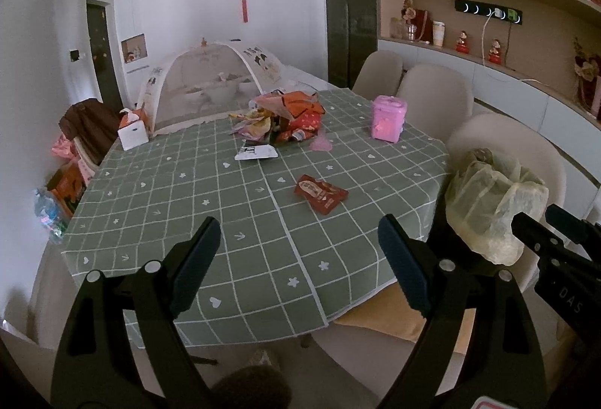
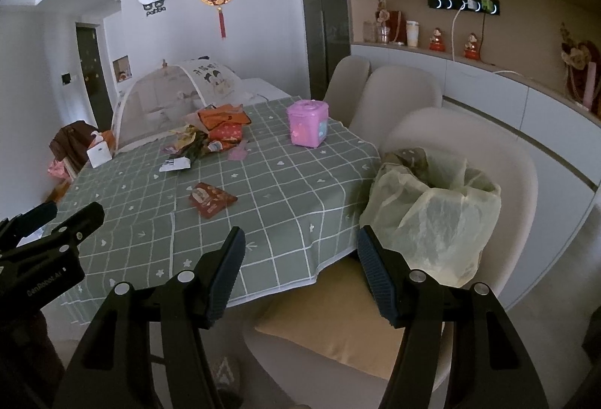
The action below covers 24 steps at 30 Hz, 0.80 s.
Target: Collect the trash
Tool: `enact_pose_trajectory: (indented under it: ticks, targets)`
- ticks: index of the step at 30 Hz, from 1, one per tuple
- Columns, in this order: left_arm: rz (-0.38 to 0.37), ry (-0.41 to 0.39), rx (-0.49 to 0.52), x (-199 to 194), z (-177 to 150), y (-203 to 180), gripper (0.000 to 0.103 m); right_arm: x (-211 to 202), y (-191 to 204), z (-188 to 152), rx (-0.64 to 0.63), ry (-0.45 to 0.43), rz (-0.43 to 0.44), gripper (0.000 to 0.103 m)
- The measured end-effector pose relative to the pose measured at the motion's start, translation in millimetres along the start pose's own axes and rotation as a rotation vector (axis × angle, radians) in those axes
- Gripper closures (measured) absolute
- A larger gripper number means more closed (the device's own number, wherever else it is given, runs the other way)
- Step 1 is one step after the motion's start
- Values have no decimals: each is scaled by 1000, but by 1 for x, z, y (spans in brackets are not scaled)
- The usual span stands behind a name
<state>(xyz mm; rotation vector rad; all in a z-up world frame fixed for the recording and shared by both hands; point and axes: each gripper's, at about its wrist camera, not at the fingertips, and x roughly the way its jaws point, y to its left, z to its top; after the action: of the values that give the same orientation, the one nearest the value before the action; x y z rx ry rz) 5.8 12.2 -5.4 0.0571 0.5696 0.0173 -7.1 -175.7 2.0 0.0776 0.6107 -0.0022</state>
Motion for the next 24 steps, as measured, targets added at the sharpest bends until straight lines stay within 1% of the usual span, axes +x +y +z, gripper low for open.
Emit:
enact_pose_trajectory:
  ticks: [7, 24]
  targets:
    - [35, -9, -13, -5, -2, 9, 21, -2, 8, 0, -10, -6, 16, 44]
    - [37, -9, -25, -9, 0, 15, 21, -4, 13, 1, -8, -3, 23, 44]
